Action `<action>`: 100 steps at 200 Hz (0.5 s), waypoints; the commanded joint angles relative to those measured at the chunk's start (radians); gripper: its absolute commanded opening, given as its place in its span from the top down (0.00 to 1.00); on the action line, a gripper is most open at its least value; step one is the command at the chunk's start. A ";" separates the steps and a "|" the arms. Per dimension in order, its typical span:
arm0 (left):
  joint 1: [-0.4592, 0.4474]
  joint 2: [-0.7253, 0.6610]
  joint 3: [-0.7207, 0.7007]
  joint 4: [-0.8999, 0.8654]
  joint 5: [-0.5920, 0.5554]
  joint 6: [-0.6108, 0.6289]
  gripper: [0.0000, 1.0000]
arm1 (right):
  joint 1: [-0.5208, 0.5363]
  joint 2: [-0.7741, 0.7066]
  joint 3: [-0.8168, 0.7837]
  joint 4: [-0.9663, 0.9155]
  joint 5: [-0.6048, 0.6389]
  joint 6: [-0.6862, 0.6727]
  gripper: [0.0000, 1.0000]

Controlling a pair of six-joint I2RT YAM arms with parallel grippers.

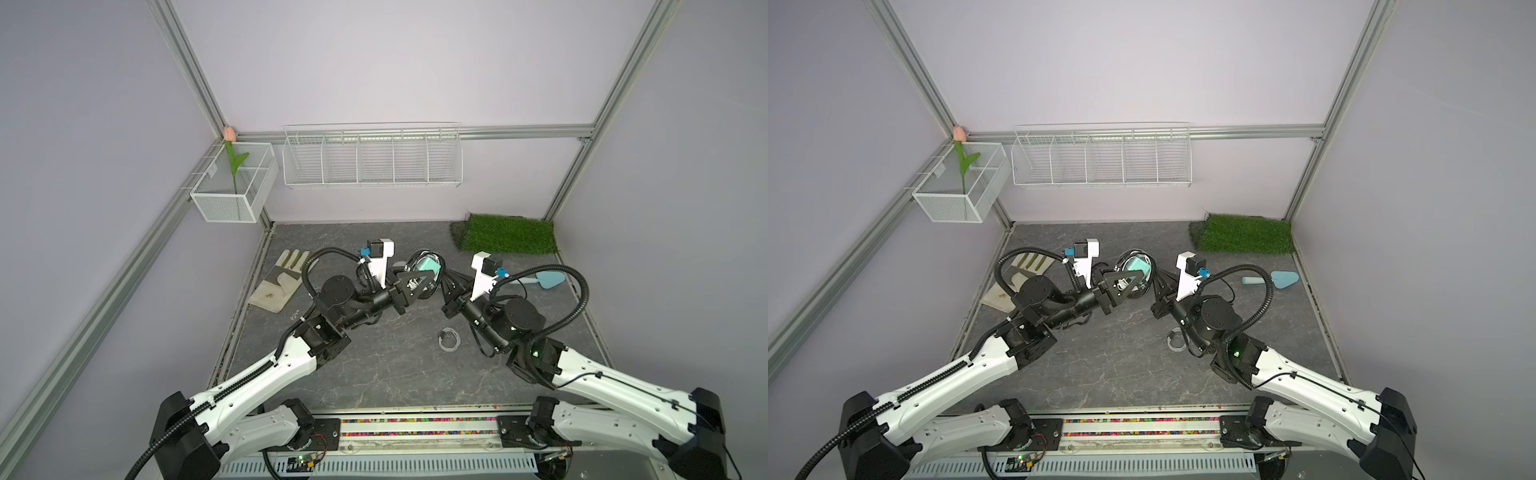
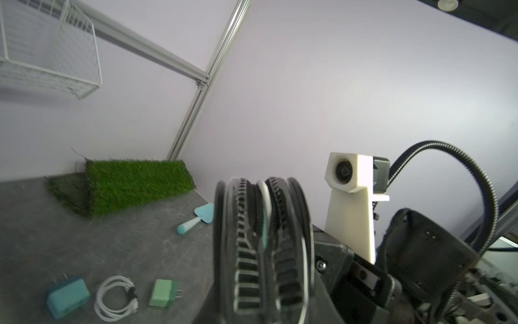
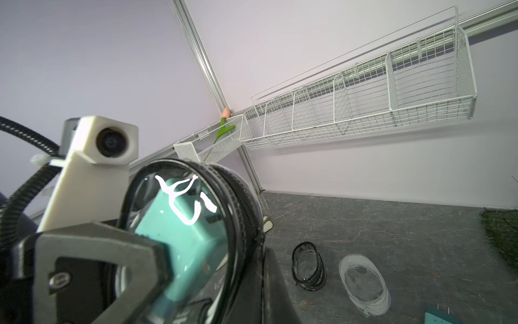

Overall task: Pack away charging kits
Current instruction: Adjust the storage bag.

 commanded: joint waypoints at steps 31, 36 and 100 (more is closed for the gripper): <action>0.003 -0.015 0.070 -0.171 0.021 0.036 1.00 | 0.000 -0.050 0.032 -0.101 0.029 -0.184 0.94; 0.003 -0.020 0.078 -0.208 0.023 0.043 1.00 | -0.002 -0.066 0.030 -0.119 0.034 -0.218 0.94; 0.008 -0.080 0.145 -0.538 0.149 0.125 1.00 | -0.047 -0.208 0.031 -0.294 -0.125 -0.623 0.94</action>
